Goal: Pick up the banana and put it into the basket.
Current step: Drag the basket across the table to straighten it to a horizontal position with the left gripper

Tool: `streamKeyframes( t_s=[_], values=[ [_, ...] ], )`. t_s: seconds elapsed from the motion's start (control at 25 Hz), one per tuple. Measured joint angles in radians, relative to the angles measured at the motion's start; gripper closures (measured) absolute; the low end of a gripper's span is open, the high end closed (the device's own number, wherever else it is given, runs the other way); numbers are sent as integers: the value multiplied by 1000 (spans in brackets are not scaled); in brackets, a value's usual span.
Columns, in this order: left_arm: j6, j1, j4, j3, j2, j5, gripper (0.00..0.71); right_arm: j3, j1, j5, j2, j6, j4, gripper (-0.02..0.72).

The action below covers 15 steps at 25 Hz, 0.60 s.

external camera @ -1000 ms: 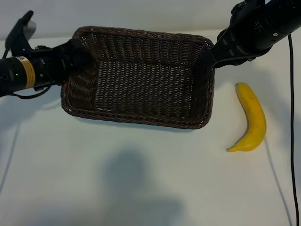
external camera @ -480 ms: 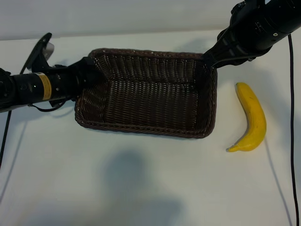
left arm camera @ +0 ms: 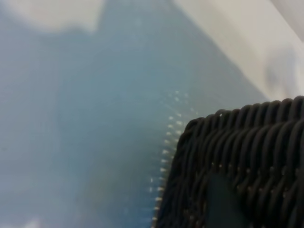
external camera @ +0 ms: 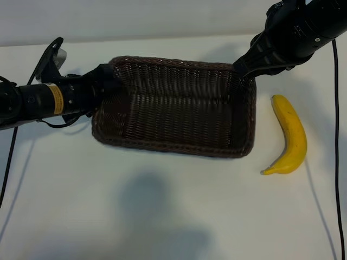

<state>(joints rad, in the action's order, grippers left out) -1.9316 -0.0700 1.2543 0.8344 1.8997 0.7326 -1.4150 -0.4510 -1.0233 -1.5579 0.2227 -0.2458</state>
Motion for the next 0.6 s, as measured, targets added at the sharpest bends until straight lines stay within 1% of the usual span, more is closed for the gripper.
streamKeyframes(
  t_s=[0.04, 0.12, 0.24, 0.4, 0.48, 0.6],
  values=[
    [-3, 0, 0, 0, 0, 10, 132, 0, 0, 0, 0, 0, 0, 461],
    [-7, 0, 5, 0, 0, 19, 93, 0, 0, 0, 0, 0, 0, 461],
    [-10, 0, 13, 0, -4, 36, 92, 0, 0, 0, 0, 0, 0, 461],
    [-33, 0, 60, 0, -46, 33, 94, 0, 0, 0, 0, 0, 0, 461],
    [-57, 0, 103, 0, -82, 27, 94, 0, 0, 0, 0, 0, 0, 461],
    [-128, 0, 207, 0, -134, 1, 95, 0, 0, 0, 0, 0, 0, 461]
  ],
)
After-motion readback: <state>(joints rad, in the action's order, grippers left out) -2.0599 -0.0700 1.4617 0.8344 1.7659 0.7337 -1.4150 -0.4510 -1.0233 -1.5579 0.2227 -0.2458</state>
